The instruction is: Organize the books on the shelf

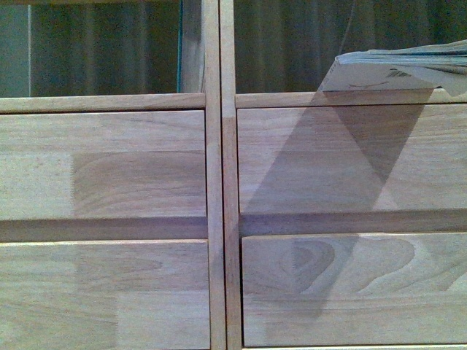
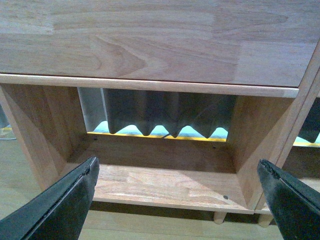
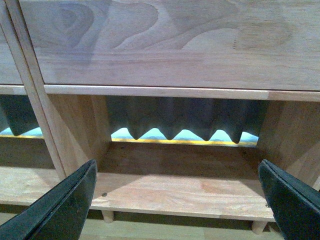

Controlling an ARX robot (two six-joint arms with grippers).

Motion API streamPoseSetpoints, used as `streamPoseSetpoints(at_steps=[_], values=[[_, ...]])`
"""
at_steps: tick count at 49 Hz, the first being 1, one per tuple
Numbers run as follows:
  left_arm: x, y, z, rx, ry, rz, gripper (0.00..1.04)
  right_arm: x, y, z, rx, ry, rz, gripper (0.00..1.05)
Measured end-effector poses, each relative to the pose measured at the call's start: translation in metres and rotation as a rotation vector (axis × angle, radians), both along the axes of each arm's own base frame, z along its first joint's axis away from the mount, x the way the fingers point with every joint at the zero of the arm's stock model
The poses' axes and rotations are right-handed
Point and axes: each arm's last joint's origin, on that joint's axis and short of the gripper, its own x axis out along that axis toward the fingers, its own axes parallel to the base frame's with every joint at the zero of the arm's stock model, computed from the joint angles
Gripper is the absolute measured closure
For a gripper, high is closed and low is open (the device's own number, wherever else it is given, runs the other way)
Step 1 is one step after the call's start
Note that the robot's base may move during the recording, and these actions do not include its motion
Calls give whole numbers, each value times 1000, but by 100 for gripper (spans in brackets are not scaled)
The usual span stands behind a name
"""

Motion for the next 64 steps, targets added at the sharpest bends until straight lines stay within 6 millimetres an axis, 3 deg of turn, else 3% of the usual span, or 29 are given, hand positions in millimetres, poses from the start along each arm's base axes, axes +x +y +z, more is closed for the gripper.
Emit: streamPoseSetpoints(at_steps=[64], values=[[0,0,0,0,0,0,7,0,0,0,0,-1,0,7]])
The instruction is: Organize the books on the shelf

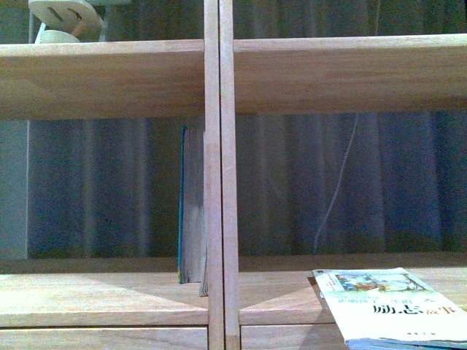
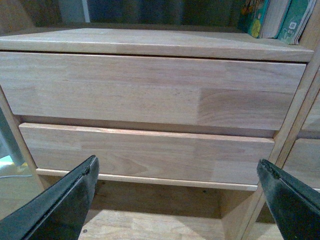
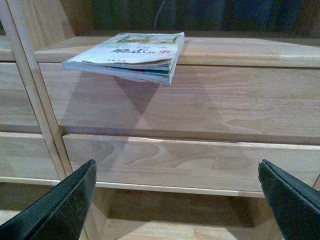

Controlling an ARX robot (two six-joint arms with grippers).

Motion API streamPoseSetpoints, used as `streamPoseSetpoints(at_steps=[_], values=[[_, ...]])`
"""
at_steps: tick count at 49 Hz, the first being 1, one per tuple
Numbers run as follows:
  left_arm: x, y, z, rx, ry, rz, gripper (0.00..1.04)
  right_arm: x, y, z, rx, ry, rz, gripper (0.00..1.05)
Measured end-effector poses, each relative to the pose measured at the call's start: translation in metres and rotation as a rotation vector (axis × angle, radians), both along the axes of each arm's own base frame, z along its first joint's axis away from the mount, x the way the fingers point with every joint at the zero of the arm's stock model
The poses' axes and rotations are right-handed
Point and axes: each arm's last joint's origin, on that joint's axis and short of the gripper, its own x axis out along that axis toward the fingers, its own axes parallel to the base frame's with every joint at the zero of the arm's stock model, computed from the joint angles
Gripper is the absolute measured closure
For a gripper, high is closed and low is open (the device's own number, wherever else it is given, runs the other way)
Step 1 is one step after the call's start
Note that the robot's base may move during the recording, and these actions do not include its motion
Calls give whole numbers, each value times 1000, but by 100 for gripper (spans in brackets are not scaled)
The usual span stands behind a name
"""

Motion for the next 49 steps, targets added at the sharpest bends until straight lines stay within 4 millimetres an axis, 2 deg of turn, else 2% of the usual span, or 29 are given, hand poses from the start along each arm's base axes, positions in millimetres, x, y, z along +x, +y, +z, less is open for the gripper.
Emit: streamPoseSetpoints(at_steps=[15,26,32,36,42,49], values=[[0,0,0,0,0,0,7,3,-2,-2,51,54,-33,7],[0,0,0,0,0,0,7,19,-10,19,375,269,2,7],[0,0,0,0,0,0,7,51,-15,40,810,471,67,7],[0,0,0,0,0,0,7,78,-17,53,1001,508,48,7],[0,0,0,0,0,0,7,107,-14,62,1161,538,22,7],[0,0,0,0,0,0,7,132,-3,73,1247,525,33,7]])
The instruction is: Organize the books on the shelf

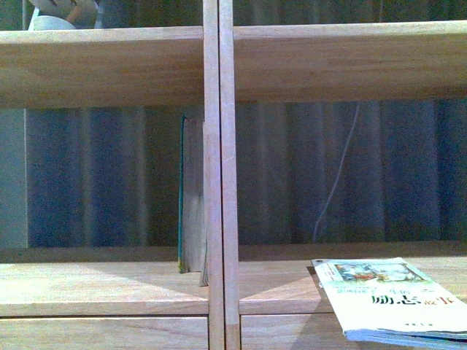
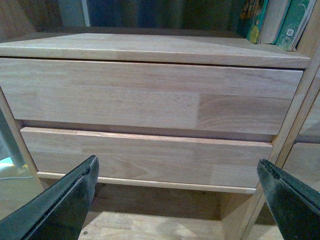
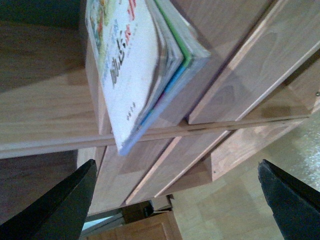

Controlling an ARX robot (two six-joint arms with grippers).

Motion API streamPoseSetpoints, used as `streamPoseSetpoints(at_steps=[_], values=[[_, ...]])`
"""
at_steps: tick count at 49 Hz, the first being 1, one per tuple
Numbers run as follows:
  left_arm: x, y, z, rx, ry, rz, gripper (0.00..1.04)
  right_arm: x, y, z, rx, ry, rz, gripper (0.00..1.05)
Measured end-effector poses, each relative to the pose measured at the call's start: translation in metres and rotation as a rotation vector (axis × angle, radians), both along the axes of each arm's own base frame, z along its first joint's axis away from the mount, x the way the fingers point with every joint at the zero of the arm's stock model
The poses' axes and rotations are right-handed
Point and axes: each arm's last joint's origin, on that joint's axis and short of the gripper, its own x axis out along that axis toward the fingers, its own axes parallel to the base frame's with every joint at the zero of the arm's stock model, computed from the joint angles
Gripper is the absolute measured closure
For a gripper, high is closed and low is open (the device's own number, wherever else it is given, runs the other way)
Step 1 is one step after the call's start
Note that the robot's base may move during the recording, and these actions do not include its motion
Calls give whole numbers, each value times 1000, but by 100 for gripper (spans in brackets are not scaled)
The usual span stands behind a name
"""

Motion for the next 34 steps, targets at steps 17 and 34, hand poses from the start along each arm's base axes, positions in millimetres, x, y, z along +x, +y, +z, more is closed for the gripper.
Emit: streamPoseSetpoints(at_steps=[17,34], values=[[0,0,0,0,0,0,7,64,31,-11,119,76,-22,7],[0,0,0,0,0,0,7,89,39,-11,125,71,-41,7]])
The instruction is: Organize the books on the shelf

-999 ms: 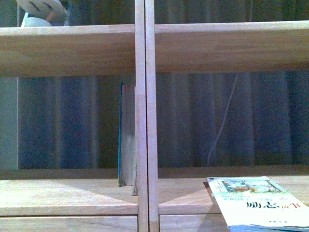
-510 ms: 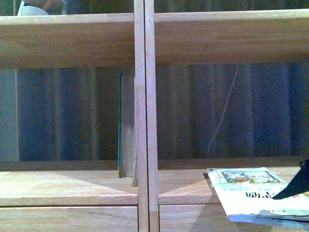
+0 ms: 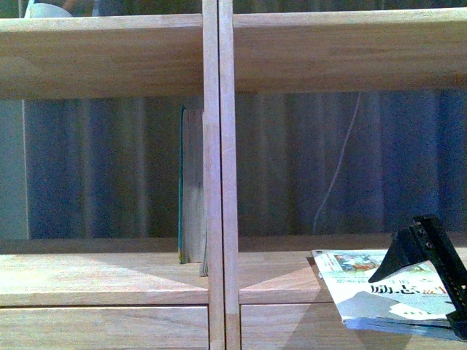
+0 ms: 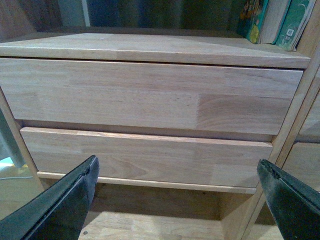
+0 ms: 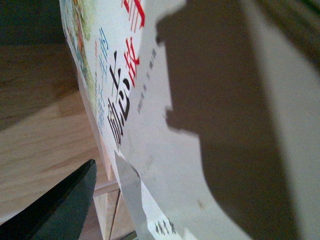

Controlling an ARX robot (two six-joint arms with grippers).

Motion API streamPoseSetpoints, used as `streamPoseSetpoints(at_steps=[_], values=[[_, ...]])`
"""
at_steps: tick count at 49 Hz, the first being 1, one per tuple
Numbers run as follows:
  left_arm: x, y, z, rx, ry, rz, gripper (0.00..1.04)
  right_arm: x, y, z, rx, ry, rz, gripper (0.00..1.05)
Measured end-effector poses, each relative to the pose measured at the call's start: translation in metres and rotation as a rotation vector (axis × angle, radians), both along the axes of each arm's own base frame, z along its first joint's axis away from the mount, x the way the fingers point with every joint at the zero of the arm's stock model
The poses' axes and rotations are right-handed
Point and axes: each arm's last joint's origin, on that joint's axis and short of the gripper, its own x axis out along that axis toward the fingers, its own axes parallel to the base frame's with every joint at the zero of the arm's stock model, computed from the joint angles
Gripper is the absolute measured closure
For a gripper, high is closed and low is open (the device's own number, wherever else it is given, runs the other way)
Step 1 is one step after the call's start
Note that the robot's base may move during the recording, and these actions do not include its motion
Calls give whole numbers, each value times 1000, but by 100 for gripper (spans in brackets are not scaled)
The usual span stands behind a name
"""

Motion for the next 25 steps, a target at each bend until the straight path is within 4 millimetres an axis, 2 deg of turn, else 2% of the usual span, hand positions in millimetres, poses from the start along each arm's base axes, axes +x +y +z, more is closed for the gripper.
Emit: streamPoseSetpoints(at_steps=[22,25], values=[[0,0,0,0,0,0,7,18,2,13,-8,-44,-43,7],[0,0,0,0,0,0,7,18,2,13,-9,-44,-44,17]])
